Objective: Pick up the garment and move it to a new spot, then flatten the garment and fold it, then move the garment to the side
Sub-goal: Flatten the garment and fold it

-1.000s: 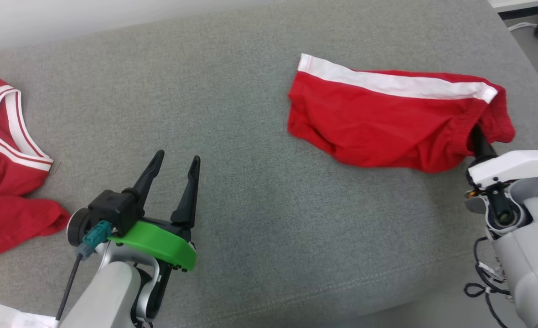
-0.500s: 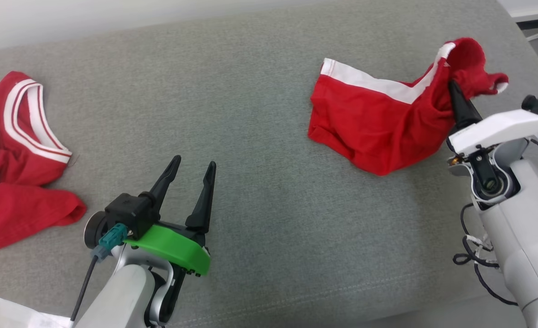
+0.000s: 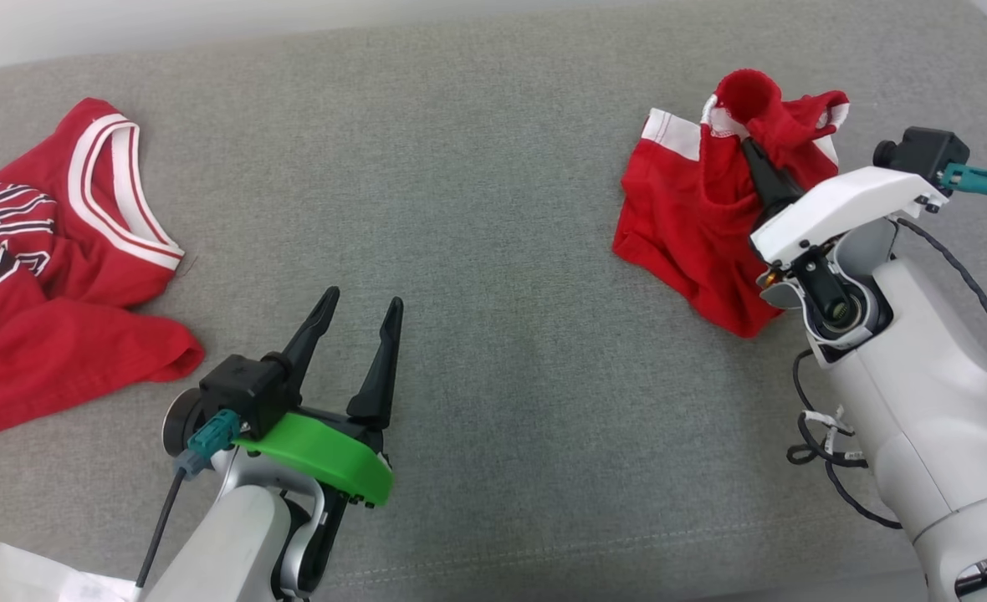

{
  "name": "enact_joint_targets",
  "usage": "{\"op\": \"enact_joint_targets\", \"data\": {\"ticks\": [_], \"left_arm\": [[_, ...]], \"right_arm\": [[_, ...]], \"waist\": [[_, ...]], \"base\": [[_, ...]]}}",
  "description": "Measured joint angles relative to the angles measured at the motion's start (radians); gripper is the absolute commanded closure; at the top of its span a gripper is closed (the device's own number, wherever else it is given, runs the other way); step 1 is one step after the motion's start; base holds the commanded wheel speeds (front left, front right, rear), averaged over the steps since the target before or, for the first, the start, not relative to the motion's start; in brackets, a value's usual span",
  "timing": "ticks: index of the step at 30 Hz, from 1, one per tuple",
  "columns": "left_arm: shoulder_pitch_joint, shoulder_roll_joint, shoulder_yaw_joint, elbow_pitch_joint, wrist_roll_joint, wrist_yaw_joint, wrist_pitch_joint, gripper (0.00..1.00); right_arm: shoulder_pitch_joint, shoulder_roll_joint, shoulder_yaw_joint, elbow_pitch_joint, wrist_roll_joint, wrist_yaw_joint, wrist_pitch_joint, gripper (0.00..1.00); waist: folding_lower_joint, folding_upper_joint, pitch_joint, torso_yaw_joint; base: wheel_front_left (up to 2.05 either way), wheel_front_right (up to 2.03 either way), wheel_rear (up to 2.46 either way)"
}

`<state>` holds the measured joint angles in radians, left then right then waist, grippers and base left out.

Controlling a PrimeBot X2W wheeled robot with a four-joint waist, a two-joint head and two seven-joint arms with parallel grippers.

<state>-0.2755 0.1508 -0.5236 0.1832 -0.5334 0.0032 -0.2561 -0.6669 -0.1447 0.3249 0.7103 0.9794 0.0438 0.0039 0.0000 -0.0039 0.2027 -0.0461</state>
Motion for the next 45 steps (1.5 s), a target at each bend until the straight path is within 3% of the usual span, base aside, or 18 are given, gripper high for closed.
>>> {"op": "enact_joint_targets", "data": {"ticks": [3,5,6,7,8,17,24,28,36,45], "left_arm": [[0.000,0.000,0.006,0.000,0.000,0.000,0.000,0.00],[0.000,0.000,0.007,0.001,0.000,0.000,0.000,0.00],[0.000,0.000,0.007,0.002,0.000,0.000,0.000,0.00],[0.000,0.000,0.007,0.003,0.000,0.000,0.000,0.00],[0.000,0.000,0.007,0.003,0.000,0.000,0.000,0.00],[0.000,0.000,0.013,0.011,0.000,-0.003,0.000,0.00],[0.000,0.000,0.034,0.014,0.000,-0.003,0.000,0.00],[0.000,-0.001,0.033,0.013,0.000,-0.003,0.000,0.00],[0.007,-0.002,0.036,0.009,0.000,-0.003,0.000,0.00],[0.010,-0.003,0.033,0.001,0.002,-0.003,0.000,0.00]], "right_arm": [[-0.022,0.012,0.006,0.023,-0.007,-0.023,0.012,1.00],[-0.035,0.020,0.009,0.043,-0.013,-0.039,0.016,0.88],[-0.040,0.020,0.010,0.052,-0.015,-0.047,0.016,0.72],[-0.043,0.019,0.008,0.061,-0.015,-0.052,0.016,0.08],[-0.046,0.019,0.009,0.072,-0.016,-0.056,0.020,0.00],[-0.073,0.034,0.019,0.099,-0.017,-0.063,0.025,0.00],[-0.080,0.043,0.037,0.098,-0.021,-0.041,0.017,0.00],[-0.080,0.036,0.014,0.066,-0.020,-0.022,-0.018,0.00],[-0.013,-0.041,-0.038,0.057,-0.019,-0.018,-0.084,0.00],[0.099,-0.004,-0.110,0.118,0.097,-0.019,-0.056,0.00]], "waist": [[0.0000,0.0000,0.001,0.007],[0.0000,0.0000,0.003,0.010],[0.0000,0.0000,0.003,0.011],[0.0000,0.0000,0.003,0.012],[0.0000,0.0000,0.004,0.013],[0.0000,0.0000,0.003,0.014],[0.0000,0.0000,-0.008,-0.006],[0.0000,0.0000,-0.015,-0.016],[0.0000,0.0000,-0.016,-0.032],[0.0000,0.0000,0.002,-0.042]], "base": [[0.00,0.00,0.00],[0.00,0.00,0.00],[0.00,0.00,0.00],[0.00,0.00,0.00],[0.00,0.00,0.00],[0.00,0.00,0.00],[0.00,0.00,0.00],[0.00,0.00,0.00],[0.00,0.00,0.00],[0.00,0.00,0.00]]}}
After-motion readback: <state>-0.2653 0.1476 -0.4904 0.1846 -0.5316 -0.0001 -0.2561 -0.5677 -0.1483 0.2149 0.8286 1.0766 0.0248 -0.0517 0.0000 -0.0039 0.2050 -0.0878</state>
